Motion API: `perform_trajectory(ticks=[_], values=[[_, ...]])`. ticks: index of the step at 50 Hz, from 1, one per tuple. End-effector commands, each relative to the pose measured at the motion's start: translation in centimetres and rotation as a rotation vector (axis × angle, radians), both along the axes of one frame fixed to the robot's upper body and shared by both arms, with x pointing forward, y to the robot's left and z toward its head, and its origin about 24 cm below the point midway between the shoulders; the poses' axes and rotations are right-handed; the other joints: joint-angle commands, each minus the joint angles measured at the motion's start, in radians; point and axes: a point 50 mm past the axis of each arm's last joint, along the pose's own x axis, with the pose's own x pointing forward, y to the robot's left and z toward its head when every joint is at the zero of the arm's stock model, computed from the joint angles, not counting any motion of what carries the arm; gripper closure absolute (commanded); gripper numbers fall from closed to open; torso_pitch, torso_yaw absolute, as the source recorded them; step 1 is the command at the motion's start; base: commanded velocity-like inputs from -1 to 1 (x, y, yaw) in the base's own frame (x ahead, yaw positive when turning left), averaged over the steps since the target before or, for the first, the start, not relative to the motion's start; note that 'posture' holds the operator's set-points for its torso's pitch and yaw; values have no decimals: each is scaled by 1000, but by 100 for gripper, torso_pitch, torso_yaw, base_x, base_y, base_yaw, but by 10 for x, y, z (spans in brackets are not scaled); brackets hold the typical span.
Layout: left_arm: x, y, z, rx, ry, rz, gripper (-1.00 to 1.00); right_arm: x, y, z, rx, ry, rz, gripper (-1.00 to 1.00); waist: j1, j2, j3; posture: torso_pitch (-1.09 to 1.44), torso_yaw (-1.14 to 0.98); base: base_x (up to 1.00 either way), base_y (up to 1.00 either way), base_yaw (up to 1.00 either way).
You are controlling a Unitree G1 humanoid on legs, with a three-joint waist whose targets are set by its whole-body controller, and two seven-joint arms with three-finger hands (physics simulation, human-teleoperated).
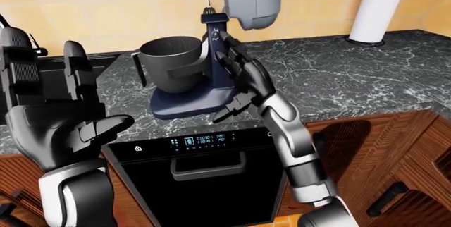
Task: Open the stand mixer head.
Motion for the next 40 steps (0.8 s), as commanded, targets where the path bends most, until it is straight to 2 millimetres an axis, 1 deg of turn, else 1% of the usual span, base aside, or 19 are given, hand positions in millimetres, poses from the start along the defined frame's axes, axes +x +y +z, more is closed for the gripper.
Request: perform_trajectory(ticks=[1, 6, 9, 17, 22, 23, 28, 30, 35, 37, 40], values=[[-4, -2, 10, 17, -64, -4, -100, -6, 3, 26, 26, -92, 9, -100, 1, 4, -13, -24, 0, 0, 0, 0], [-5, -2, 10, 16, -62, -6, -100, -23, 1, 37, 36, -122, 7, -100, 2, 1, -14, -24, 0, 0, 0, 0], [-4, -3, 9, 16, -62, -8, -100, -30, 0, 40, 45, -127, 0, -100, 3, 0, -15, -24, 0, 0, 0, 0], [-4, -3, 9, 18, -61, -10, -100, -42, -9, 34, 75, -104, -39, -100, 4, -1, -17, -24, 0, 0, 0, 0], [-3, -5, 9, 18, -61, -14, -100, -63, -12, 32, 75, -111, -51, -100, 6, -4, -18, -24, 0, 0, 0, 0], [-3, -5, 9, 18, -61, -15, -100, -65, -12, 32, 73, -111, -55, -100, 6, -4, -19, -24, 0, 0, 0, 0], [-3, -4, 9, 20, -62, -13, -100, -79, -22, 30, 68, -128, -98, -100, 5, -5, -21, -24, 0, 0, 0, 0], [-4, -6, 10, 20, -64, -17, -100, -85, -27, 25, 57, -128, -124, -100, 6, -6, -21, -24, 0, 0, 0, 0], [-4, -5, 10, 23, -65, -15, -100, -92, -36, 24, 58, -130, -154, -100, 4, -8, -23, -24, 0, 0, 0, 0], [-4, -4, 10, 23, -64, -10, -100, -93, -41, 24, 51, -129, -173, -100, 4, -8, -23, -24, 0, 0, 0, 0], [-5, -3, 11, 22, -67, -8, -100, -98, -54, 21, 37, -127, -216, -100, 3, -10, -23, -24, 0, 0, 0, 0]])
